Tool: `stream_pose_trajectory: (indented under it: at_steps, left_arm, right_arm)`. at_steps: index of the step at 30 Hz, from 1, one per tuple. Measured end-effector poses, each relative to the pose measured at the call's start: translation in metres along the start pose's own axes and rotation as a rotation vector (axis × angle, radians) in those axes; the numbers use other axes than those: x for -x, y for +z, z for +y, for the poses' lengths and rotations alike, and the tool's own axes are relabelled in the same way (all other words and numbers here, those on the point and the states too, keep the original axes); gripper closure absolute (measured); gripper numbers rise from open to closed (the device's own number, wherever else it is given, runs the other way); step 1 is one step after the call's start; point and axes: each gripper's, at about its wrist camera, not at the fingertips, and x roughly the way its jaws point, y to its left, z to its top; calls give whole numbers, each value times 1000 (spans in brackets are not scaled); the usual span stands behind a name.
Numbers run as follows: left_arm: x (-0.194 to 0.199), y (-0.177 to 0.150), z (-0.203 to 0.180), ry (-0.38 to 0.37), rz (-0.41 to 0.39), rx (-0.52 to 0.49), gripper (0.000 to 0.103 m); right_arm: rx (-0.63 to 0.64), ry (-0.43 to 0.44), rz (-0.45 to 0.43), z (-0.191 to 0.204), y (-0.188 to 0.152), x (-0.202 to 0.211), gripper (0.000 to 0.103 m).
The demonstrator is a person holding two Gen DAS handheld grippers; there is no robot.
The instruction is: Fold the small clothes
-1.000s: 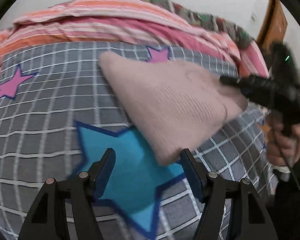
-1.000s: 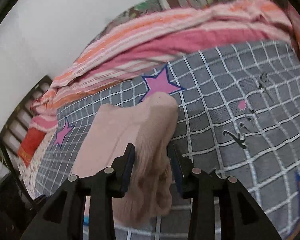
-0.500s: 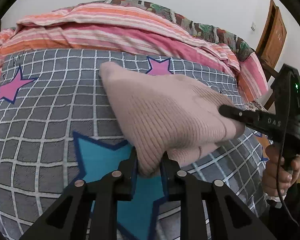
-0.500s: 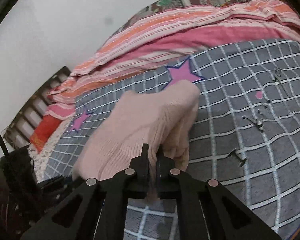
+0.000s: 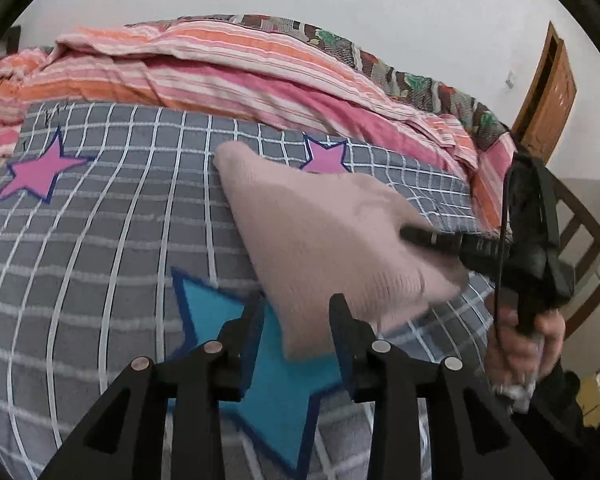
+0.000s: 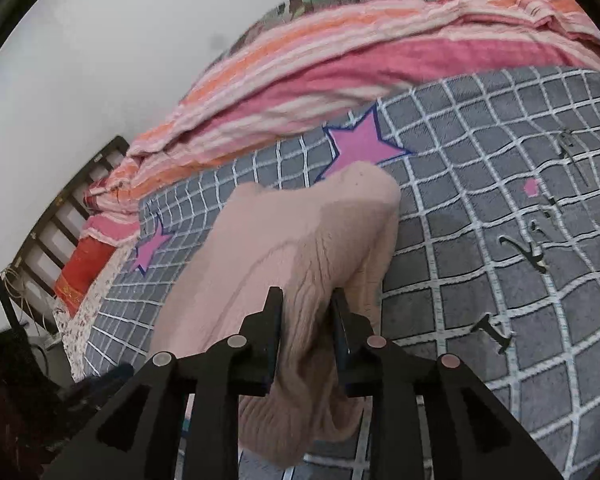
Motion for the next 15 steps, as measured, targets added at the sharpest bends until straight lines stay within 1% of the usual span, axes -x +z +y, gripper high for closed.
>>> stream_pose_trajectory:
  at_steps: [1, 2, 4, 5, 6, 7, 9, 10, 11, 12, 15]
  left_arm:
    - [-9, 10, -3, 3, 4, 6, 71]
    - [-16, 17, -5, 0, 6, 14, 71]
    - [-32, 31, -7, 13, 11, 36, 71]
    - [-40, 34, -8, 18, 19, 43, 71]
    - [-46, 33, -10, 19, 34, 45, 70]
    - [-54, 29, -13, 29, 53, 39, 66]
    - [-60, 19, -20, 72, 53, -17, 63]
    - [-60, 14, -25, 99, 44, -57, 63]
    - [-58, 12, -28, 111, 41, -80, 63]
    - [-56, 14, -28, 106, 45, -79, 63]
    - [-52, 29, -17, 69, 43, -23, 61]
  right_arm:
    - [13, -21, 15, 1, 0, -5, 86]
    - [43, -30, 12, 3, -1, -5, 89]
    - [67, -8, -36, 5, -4, 5, 91]
    - [68, 22, -78, 2, -7, 15, 91]
    - [73, 26, -96, 0, -10, 19, 91]
    - [83, 3, -97, -2, -13, 19, 92]
    - [84, -82, -24, -10, -21, 2, 92]
    - [71, -87, -7, -13, -24, -3, 92]
    - [66, -71, -17, -15, -25, 0, 92]
    - [70, -68, -15, -14, -24, 3, 91]
    - [85, -69, -16, -5, -12, 9, 88]
